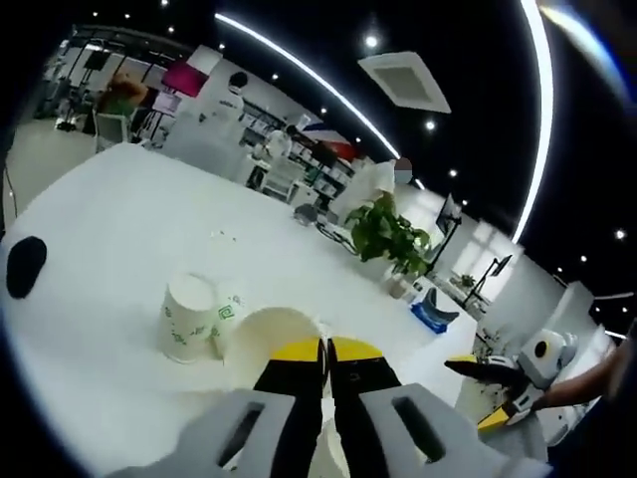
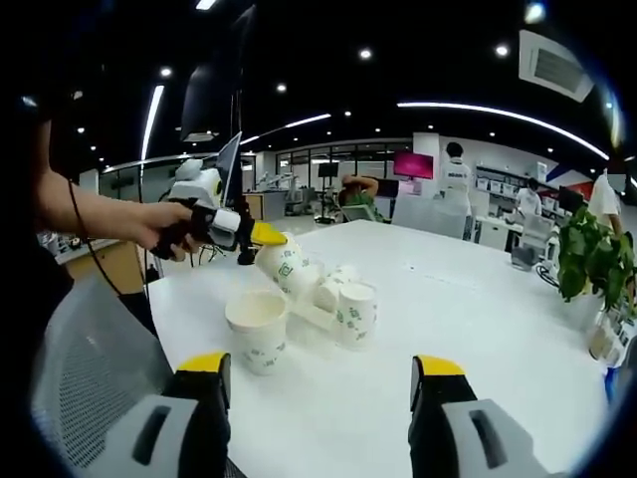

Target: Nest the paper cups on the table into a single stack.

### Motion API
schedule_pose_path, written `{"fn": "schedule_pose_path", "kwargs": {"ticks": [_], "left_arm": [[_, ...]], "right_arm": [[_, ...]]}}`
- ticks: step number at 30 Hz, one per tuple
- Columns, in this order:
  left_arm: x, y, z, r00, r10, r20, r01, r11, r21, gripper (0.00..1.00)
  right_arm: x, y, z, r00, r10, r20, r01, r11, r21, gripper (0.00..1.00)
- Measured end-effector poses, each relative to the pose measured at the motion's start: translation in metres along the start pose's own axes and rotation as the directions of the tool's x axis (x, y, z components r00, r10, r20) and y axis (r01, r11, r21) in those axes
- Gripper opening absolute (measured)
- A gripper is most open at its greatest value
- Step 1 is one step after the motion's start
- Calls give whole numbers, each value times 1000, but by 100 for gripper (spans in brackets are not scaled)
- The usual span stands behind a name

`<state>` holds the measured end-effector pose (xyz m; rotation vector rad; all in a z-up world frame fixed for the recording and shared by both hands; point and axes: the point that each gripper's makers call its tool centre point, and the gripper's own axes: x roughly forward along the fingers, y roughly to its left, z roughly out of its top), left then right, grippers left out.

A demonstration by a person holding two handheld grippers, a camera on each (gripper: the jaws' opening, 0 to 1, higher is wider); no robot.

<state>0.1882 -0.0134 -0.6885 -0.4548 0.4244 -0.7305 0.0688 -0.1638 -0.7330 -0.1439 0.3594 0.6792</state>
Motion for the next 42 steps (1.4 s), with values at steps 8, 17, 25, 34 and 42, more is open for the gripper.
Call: {"fn": "schedule_pose_path", "kwargs": {"ticks": [8,17,25,34,42], "left_arm": [[-12,-24,18,999,-31,-21,32,997,63,0],[-23,-41,18,996,-43,-77,52,991,121,0],[-38,-62,22,993,-62,-104,78,985,151,0],[-43,-73,3,981,-65,-183,105,969,222,0],[-41,-68,-22,968,-20,-251,96,950,297,0]], "right_arm": [[0,2,1,1000,4,2,-4,1000,-3,74],[0,3,1,1000,11,5,-11,1000,-2,74],[-1,0,1,1000,5,8,-5,1000,-1,74],[-1,1,0,1000,4,3,-4,1000,-4,74],[-1,2,-1,1000,6,-3,-6,1000,-7,74]]}}
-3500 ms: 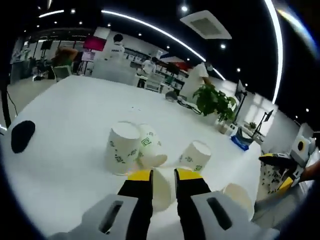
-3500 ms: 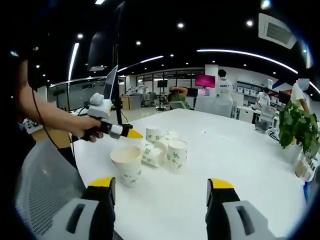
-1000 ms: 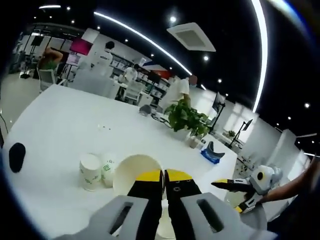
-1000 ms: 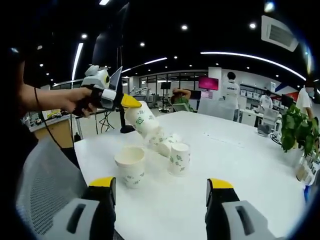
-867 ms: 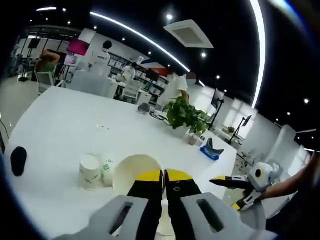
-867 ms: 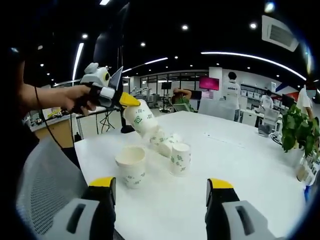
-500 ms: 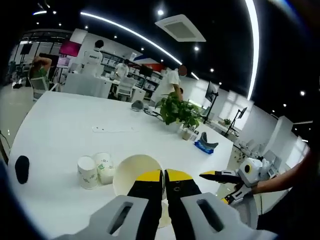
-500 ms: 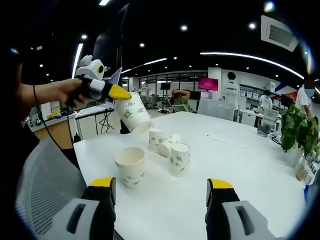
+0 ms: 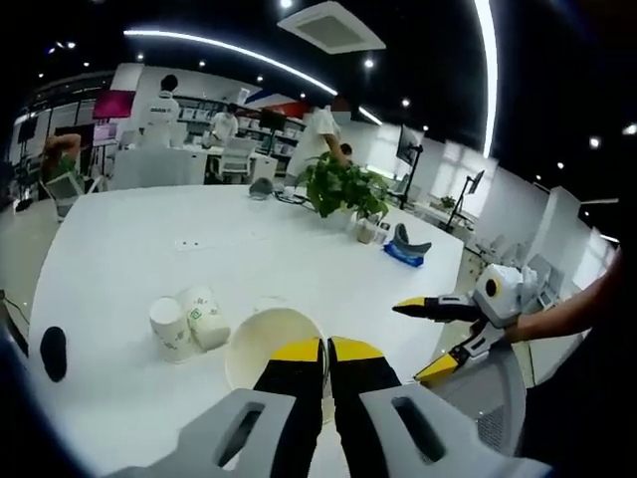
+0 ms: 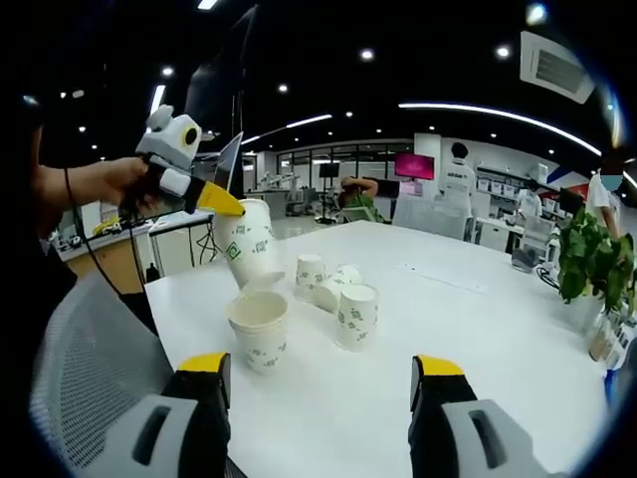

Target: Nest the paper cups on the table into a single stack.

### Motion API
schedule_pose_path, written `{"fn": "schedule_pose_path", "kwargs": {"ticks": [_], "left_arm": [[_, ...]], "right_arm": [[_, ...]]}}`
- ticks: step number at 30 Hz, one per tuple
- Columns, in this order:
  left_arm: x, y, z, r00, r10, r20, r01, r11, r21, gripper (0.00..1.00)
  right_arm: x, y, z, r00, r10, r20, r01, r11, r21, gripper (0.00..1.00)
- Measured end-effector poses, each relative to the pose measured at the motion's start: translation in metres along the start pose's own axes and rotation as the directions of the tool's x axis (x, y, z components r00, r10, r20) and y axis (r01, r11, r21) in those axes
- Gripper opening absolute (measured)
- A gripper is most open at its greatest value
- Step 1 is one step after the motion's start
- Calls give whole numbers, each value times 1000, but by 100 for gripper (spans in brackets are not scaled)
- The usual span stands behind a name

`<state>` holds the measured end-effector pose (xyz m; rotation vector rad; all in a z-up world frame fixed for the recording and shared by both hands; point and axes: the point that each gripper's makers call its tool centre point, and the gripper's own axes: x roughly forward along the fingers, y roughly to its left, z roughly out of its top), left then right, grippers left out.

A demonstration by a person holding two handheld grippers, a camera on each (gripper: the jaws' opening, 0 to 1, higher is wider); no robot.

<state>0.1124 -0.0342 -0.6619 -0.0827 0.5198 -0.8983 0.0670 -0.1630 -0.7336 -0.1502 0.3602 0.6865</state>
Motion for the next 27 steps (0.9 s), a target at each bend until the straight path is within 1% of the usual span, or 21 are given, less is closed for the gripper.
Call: {"fn": "schedule_pose_path", "kwargs": {"ticks": [4,8,9,11,13,14,20,24,27], "left_arm": [[6,-3,-13,999,19,-42,-17,999,45,0],[12,-7,-24,997,18,-75,-13,997,70,0],[15,-8,-28,996,19,-90,-11,996,91,0],[20,-5,-36,993,36,-113,-21,991,133,0],[24,-7,-41,990,46,-130,-25,987,159,0],[28,-3,-46,991,42,-130,-20,986,165,0],[40,-1,-61,986,24,-168,3,987,160,1],[48,-3,-71,983,3,-185,23,990,138,2],[54,-7,-76,983,-20,-185,39,994,99,3]], "right_arm": [[1,1,-1,1000,5,-5,-5,1000,-5,74],[1,1,-1,1000,5,-8,-5,1000,-2,74],[1,2,-1,1000,6,-8,-6,1000,-1,74],[1,2,-2,1000,6,-10,-6,1000,0,74],[1,1,-2,1000,6,-10,-6,1000,2,74],[1,1,-1,1000,5,-9,-5,1000,2,74],[1,1,-1,1000,1,-9,-1,1000,2,73],[1,1,0,1000,0,-9,0,1000,1,73],[1,0,-1,1000,0,-8,0,1000,3,73]]}}
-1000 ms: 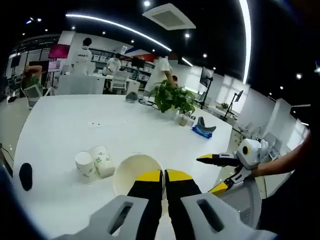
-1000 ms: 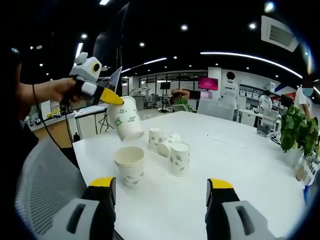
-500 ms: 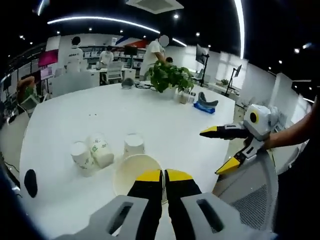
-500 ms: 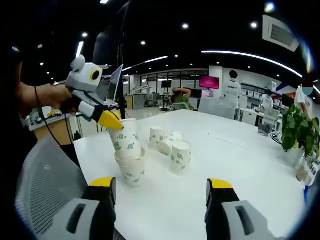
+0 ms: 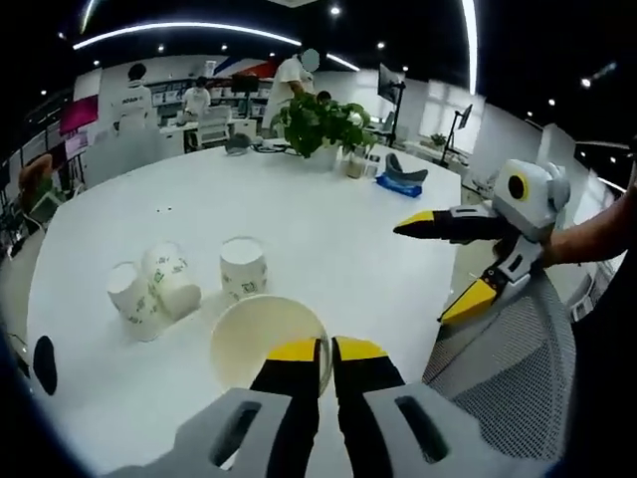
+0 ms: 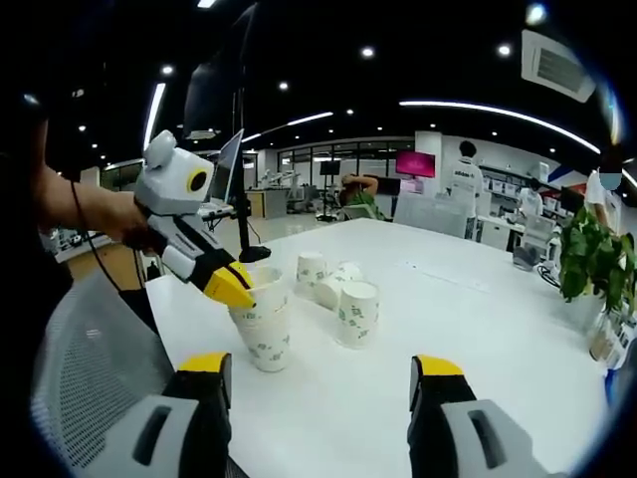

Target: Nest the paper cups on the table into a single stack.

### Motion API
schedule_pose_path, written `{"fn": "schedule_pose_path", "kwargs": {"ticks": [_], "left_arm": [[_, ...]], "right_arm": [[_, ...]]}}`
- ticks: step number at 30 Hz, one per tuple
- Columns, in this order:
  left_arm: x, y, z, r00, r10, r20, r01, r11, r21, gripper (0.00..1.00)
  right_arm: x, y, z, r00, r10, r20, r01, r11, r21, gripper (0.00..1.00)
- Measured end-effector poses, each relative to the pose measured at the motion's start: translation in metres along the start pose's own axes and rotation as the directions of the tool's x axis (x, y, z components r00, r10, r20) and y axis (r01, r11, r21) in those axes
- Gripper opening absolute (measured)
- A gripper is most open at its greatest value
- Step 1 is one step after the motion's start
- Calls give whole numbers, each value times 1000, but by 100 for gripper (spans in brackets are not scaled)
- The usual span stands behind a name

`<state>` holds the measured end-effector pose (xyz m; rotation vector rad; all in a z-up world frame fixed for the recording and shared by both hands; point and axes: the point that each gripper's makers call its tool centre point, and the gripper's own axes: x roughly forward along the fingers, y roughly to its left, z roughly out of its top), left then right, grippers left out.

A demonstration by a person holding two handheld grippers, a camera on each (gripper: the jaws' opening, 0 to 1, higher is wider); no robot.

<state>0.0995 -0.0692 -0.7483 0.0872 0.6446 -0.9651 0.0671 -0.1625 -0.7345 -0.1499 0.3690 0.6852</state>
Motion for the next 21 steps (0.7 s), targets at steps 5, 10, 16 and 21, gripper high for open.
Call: {"fn": "schedule_pose_path", "kwargs": {"ticks": [5,10,16,21], "left_arm": [[10,-2,-7,1000,-12,-12,12,1000,-8,4],[17,-2,-13,999,-17,-30,17,1000,-4,4],[23,-2,-15,999,-29,-31,29,999,-21,5],[23,-4,-15,999,-28,-37,28,1000,-12,5]], "right_arm": [[0,0,0,1000,2,2,-2,1000,2,73],[0,0,1,1000,1,4,-1,1000,1,73],[0,0,0,1000,1,3,-1,1000,0,72],[0,-1,1,1000,-2,3,2,1000,-1,72]]}}
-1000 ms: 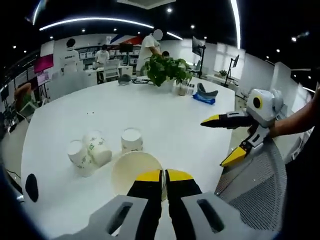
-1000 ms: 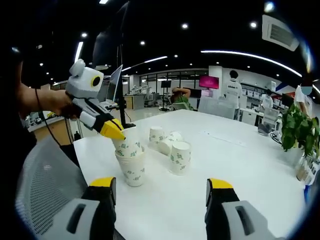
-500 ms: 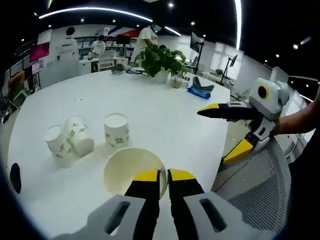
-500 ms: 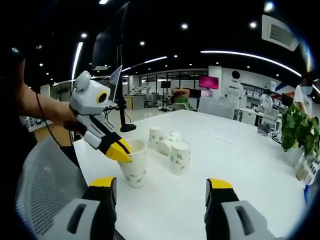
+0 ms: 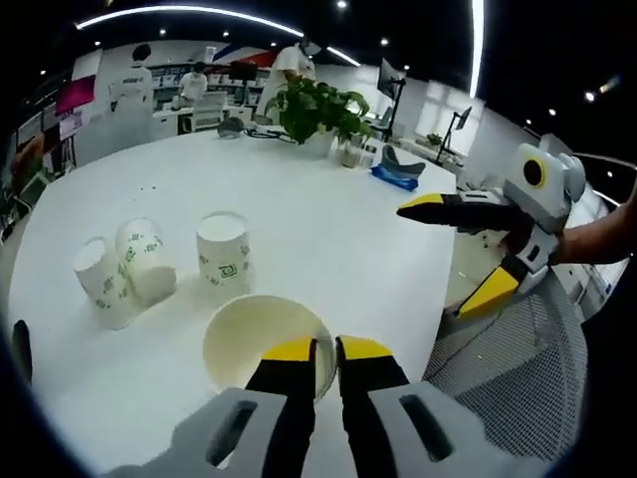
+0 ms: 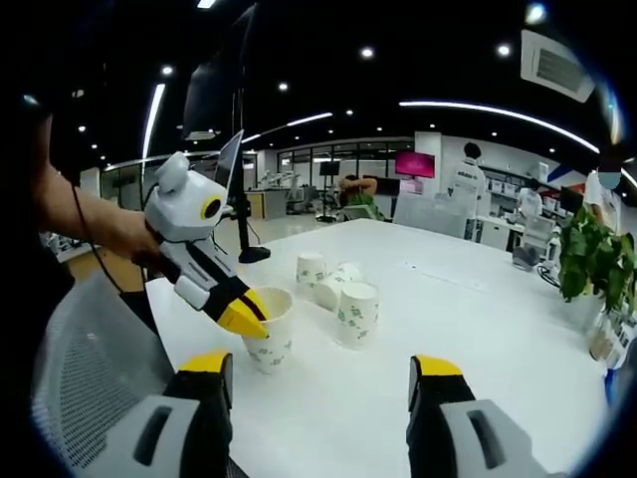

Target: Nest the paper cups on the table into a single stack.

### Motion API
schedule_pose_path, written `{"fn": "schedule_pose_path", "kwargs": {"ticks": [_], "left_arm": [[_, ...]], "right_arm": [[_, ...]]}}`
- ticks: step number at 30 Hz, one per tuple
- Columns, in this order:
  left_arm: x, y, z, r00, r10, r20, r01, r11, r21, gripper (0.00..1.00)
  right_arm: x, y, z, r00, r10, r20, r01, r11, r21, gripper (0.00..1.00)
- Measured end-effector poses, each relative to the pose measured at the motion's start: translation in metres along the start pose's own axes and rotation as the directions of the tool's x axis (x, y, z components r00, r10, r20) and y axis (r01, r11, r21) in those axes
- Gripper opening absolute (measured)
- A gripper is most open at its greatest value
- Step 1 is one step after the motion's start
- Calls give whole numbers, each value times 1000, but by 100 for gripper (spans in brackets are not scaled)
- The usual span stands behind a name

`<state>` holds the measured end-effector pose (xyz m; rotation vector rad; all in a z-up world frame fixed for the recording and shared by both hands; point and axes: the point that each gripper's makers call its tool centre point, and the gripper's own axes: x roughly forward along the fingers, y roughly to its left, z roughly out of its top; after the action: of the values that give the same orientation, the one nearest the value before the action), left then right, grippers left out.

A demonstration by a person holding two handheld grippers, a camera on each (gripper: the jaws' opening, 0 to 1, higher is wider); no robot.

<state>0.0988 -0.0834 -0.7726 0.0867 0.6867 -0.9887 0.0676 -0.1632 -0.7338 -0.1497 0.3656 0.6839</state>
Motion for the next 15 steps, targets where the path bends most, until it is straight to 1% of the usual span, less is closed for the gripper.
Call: {"fn": "schedule_pose_path", "kwargs": {"ticks": [6,15], "left_arm": [[-3,-4,0,1000,-4,-12,4,999,34,4],[-17,-10,17,999,-9,42,7,999,41,8]], "right_arm": [[0,-1,-1,1000,-3,-5,4,1000,3,72],[0,0,-2,1000,-1,-11,1,1000,2,72]]}}
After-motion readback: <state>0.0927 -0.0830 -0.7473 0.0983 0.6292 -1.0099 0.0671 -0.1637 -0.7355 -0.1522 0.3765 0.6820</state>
